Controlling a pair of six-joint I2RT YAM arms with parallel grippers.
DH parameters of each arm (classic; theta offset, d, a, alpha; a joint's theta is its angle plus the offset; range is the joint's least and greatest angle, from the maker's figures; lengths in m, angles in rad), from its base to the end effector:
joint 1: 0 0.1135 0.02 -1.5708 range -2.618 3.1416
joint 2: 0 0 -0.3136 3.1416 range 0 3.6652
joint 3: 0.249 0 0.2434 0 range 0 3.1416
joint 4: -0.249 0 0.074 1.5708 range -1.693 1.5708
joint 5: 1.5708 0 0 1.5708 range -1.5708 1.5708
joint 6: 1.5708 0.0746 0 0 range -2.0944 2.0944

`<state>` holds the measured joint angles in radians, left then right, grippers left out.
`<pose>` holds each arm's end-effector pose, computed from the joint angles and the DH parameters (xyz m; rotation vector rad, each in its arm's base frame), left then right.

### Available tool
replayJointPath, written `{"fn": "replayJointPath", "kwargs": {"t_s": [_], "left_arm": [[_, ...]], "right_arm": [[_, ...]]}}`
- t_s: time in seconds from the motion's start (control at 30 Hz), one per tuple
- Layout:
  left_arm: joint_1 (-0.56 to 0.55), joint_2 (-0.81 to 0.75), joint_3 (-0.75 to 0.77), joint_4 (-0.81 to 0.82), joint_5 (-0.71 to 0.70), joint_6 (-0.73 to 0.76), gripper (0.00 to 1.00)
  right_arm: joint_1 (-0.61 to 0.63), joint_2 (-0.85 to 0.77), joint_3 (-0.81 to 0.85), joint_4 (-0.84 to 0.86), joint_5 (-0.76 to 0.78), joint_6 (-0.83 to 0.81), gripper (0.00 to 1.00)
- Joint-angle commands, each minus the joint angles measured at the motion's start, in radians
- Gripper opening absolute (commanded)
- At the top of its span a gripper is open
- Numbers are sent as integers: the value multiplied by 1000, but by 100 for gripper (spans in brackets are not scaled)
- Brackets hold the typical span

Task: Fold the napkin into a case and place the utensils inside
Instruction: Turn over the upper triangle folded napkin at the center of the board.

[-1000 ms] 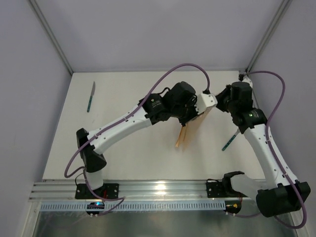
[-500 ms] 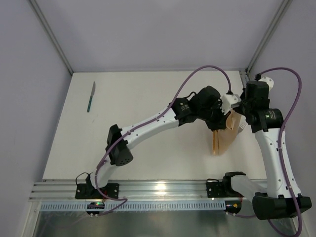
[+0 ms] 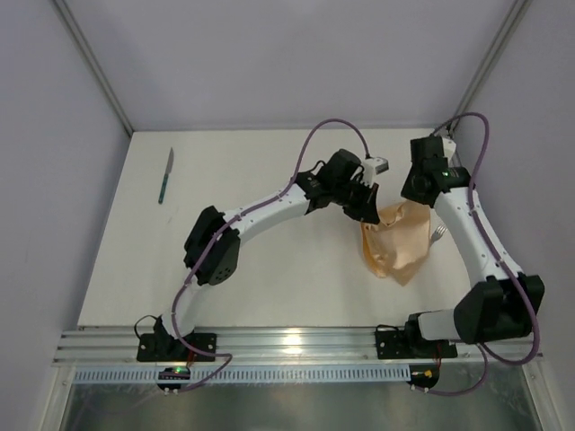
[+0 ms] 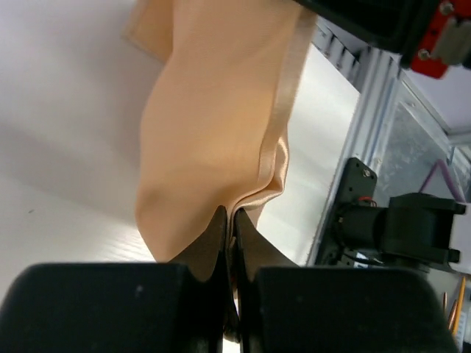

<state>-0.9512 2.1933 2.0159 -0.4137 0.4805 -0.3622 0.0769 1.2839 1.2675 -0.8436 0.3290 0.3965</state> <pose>0.2983 -0.4776 0.3076 0.9772 2.1628 -1.2227 0.2635 -0.0039 0.3608 0.5220 2.3197 -0.1764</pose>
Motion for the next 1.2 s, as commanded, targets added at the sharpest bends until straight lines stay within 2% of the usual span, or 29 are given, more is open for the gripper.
{"fn": "replayJointPath", "kwargs": {"t_s": [0.0,0.17,0.2,0.4,0.57,0.67,0.77,0.87,0.9,0.93,0.97,1.0,1.07,1.17], "left_arm": [[112,-26,-118,154,69,-99,0],[251,-72,-319,259,72,-104,0],[273,-95,-395,307,82,-116,0],[428,-145,-629,464,105,-176,0],[549,-173,-779,521,109,-230,0],[571,-194,-819,518,102,-213,0],[583,-214,-878,539,96,-219,4],[600,-245,-934,562,78,-239,14],[614,-263,-957,564,63,-245,18],[621,-274,-968,564,56,-245,20],[627,-285,-979,564,52,-244,23],[635,-296,-987,564,47,-235,30],[654,-331,-1010,561,43,-218,39],[670,-360,-1008,517,20,-176,42]], "right_arm": [[84,121,32,124,11,63,4],[217,441,243,152,25,114,4],[234,486,280,150,24,120,4],[351,785,571,129,15,185,4],[405,943,754,117,-8,248,4],[437,1018,828,121,-15,271,4],[457,1062,856,158,-50,304,4],[472,1086,857,215,-96,337,4],[475,1092,859,239,-108,346,7],[480,1098,862,254,-132,346,20],[489,1108,866,268,-142,344,28],[495,1112,869,281,-153,343,34],[509,1117,880,311,-185,337,46],[518,1118,905,331,-215,329,57]]}}
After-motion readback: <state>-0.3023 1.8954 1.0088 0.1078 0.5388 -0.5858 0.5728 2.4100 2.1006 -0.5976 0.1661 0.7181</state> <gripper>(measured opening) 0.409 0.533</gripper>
